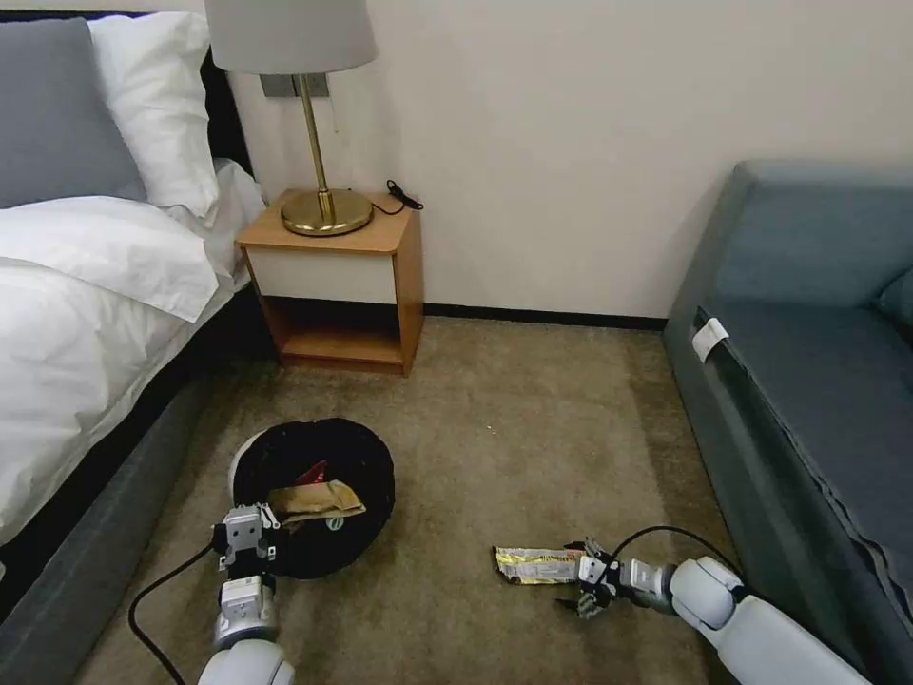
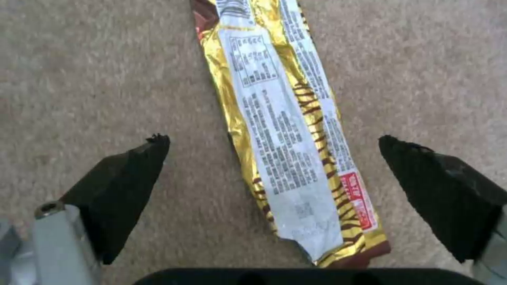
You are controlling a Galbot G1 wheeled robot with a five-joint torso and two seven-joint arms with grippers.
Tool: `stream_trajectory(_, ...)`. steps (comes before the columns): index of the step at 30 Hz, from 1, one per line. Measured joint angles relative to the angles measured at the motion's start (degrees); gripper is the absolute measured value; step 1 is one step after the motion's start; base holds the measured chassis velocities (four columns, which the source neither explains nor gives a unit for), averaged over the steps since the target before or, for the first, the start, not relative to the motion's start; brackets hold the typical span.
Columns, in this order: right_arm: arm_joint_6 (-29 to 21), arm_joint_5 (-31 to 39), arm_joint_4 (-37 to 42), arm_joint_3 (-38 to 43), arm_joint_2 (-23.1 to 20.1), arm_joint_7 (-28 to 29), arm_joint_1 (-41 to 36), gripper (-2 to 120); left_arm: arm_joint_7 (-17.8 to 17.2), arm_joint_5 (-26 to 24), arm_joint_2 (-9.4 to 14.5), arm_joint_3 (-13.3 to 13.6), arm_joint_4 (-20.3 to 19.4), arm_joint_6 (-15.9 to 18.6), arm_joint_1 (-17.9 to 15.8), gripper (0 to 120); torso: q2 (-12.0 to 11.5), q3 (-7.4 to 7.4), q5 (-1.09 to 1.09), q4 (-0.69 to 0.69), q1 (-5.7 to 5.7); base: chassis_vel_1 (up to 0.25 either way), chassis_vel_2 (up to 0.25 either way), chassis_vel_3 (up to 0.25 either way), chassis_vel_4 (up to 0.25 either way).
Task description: Pick up the trash bin, then pick up the garbage on the floor and place it into the trash bin.
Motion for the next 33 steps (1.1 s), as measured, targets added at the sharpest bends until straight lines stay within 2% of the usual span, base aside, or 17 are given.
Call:
stream_trajectory(21, -0.02, 0.84, -6.43, -0.91, 0.98, -3.51, 4.33, 98, 0.02, 0.53, -0.93, 0.12, -0.37, -0.07, 0.62, 2, 0.00, 0.00, 0.00, 0.00, 0.00, 0.000, 0.000, 0.000, 0.000)
stream_trajectory(25, 0.30, -0.09, -7.24, -0.89, 1.42, -3.85, 4.67, 95, 0.00, 0.60, -0.96, 0.13, -0.22, -0.13, 0.64, 2, 0.00, 0.00, 0.01, 0.00, 0.00, 0.000, 0.000, 0.000, 0.000)
stream_trajectory(31, 0.45, -0.15, -7.60, -1.04, 1.70, -4.19, 4.99, 76, -0.03, 0.61, -1.10, 0.20, 0.16, -0.16, 0.41, 2, 0.00, 0.00, -0.02, -0.01, 0.00, 0.000, 0.000, 0.000, 0.000)
stream_trajectory(32, 0.45, -0.15, -7.60, -1.04, 1.70, -4.19, 4.99, 76, -0.03, 0.61, -1.10, 0.20, 0.16, -0.16, 0.41, 2, 0.00, 0.00, -0.02, -0.01, 0.00, 0.000, 0.000, 0.000, 0.000)
stream_trajectory(33, 0.57, -0.22, -7.74, -1.07, 1.73, -4.29, 5.04, 68, -0.03, 0.61, -1.13, 0.20, 0.23, -0.17, 0.34, 2, 0.00, 0.00, -0.02, -0.01, 0.00, 0.000, 0.000, 0.000, 0.000)
